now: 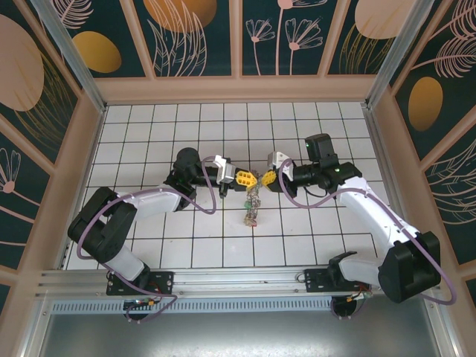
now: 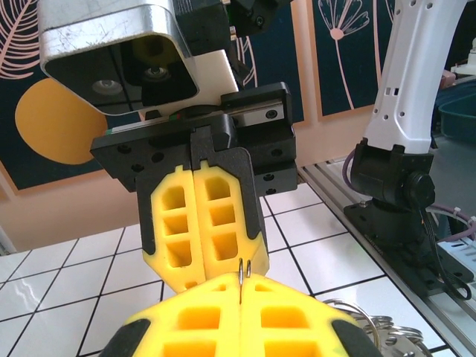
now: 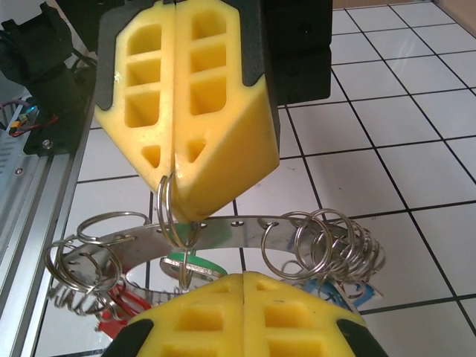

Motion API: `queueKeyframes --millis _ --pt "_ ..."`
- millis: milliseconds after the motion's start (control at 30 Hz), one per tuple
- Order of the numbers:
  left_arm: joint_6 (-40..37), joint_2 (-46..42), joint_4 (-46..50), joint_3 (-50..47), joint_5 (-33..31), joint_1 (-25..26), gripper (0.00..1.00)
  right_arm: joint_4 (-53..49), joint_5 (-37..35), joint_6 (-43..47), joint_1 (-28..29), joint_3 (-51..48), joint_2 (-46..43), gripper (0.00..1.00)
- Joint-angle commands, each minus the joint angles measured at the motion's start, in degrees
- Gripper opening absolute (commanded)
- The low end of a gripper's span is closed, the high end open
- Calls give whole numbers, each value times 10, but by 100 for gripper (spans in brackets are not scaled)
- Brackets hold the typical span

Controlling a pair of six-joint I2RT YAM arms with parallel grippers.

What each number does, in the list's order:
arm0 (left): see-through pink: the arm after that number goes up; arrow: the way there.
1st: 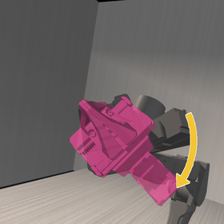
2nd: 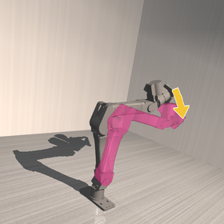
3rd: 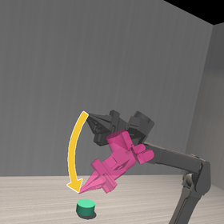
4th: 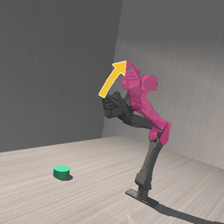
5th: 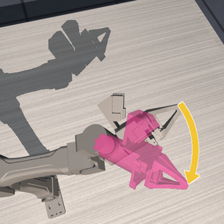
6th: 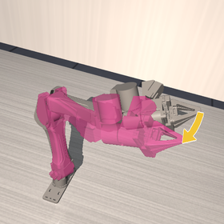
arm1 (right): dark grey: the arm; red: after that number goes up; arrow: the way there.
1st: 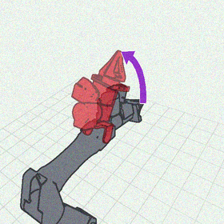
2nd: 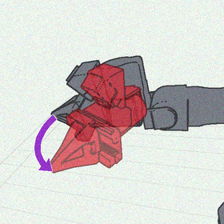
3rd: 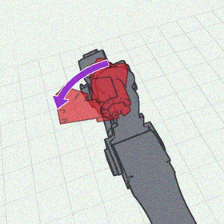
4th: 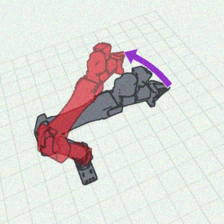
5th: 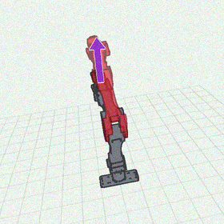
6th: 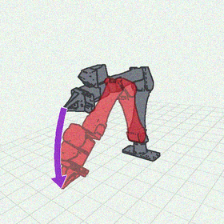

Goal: Put the keys on the keyring

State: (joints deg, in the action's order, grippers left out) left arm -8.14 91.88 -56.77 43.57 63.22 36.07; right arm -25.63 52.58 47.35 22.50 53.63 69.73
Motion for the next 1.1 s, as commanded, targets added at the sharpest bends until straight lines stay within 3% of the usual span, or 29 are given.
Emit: queueKeyframes --millis 0,200,333,433,633,867,1000,1067 --pt "-7 -20 -34 3 11 2 0 14 10 -9 2 9 -3 17" --pt "-4 -21 -16 8 -5 3 0 -27 15 46 -30 -8 -52 23" --pt "5 -17 -28 10 -7 2 0 7 28 25 -27 -26 -80 32" --pt "8 -18 -32 11 -8 2 0 11 28 16 -14 -23 -71 36" --pt "15 -20 -39 8 -11 2 0 -4 -7 22 17 3 -27 36" --pt "17 -21 -42 3 -13 2 0 37 -12 6 32 8 -18 31" --pt "16 -24 -45 -2 -17 2 0 25 -15 14 35 19 -10 13" --pt "17 -26 -45 -5 -19 2 0 26 -17 15 35 20 -9 11"
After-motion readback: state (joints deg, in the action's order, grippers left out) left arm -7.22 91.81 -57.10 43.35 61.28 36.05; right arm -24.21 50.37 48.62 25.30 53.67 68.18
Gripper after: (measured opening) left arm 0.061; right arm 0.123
